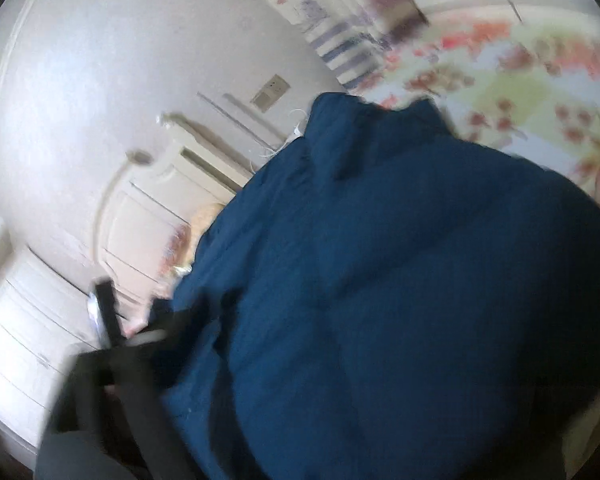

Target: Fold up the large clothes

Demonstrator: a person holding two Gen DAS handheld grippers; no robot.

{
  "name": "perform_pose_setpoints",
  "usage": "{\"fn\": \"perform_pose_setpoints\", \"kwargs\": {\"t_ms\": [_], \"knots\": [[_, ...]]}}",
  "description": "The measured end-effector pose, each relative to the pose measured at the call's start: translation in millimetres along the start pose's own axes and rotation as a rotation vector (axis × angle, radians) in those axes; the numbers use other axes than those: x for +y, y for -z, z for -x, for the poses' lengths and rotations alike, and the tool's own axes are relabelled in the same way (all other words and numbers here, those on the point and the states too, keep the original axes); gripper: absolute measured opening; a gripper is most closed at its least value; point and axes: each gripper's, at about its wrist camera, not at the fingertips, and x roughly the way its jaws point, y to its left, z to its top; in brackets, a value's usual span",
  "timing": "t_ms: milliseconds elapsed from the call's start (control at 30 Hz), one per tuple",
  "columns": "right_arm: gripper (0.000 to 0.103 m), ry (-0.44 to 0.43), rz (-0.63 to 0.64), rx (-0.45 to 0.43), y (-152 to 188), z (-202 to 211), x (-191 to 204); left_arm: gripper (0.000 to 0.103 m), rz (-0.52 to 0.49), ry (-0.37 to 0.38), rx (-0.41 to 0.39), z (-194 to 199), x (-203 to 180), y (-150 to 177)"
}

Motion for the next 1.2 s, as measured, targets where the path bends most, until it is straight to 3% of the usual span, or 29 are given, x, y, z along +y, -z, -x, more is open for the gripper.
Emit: {"fn": "perform_pose_setpoints", "kwargs": {"t_ms": [33,100,233,367,433,533,633,700,833,933,1033,1133,1200], "knots": [[0.04,-0.059,-0.039,0.009,-0.3,9.4,-9.9,0.099,-0.007,-0.01,-0.005,2.0,-2.5,1.5],[0.032,-0.096,-0.04,0.016,3.3,24.7,-15.8,0.099,-0.031,-0.036,-0.019,8.4,-9.7,6.9],[0.031,-0.121,-0.016,0.002,13.5,64.6,-20.0,0.098,-0.079,-0.046,-0.041,30.5,-31.7,27.9],[0.031,-0.117,0.002,-0.035,8.7,103.8,-33.5,0.098,-0.045,0.066,-0.055,64.7,-60.4,35.5],[0.031,-0.093,0.044,-0.053,8.1,121.5,-36.9,0.098,-0.092,0.072,-0.075,78.8,-94.8,27.5],[0.031,-0.074,0.062,-0.066,10.3,140.1,-40.0,0.098,-0.199,-0.028,-0.109,79.9,-147.7,18.1],[0.031,-0.052,0.097,-0.075,9.0,145.0,-34.1,0.099,-0.298,-0.182,-0.005,30.3,-196.2,14.0],[0.031,-0.035,0.129,-0.078,9.2,144.6,-26.9,0.099,-0.286,-0.196,-0.03,29.5,-195.7,10.9],[0.032,-0.02,0.166,-0.08,9.5,146.8,-24.7,0.098,-0.253,-0.132,-0.07,61.6,-177.0,19.9],[0.032,-0.012,0.157,-0.081,11.4,146.9,-29.8,0.098,-0.233,-0.051,-0.169,123.7,-154.3,52.8],[0.032,0.005,0.165,-0.087,11.0,145.4,-28.5,0.098,-0.253,0.039,-0.185,161.5,-136.4,101.4],[0.032,0.024,0.187,-0.095,11.3,145.8,-23.4,0.098,-0.339,0.038,-0.174,162.4,-143.2,153.0],[0.032,0.063,0.228,-0.102,15.3,144.5,-12.9,0.099,-0.348,0.002,-0.227,154.4,-146.4,181.6]]}}
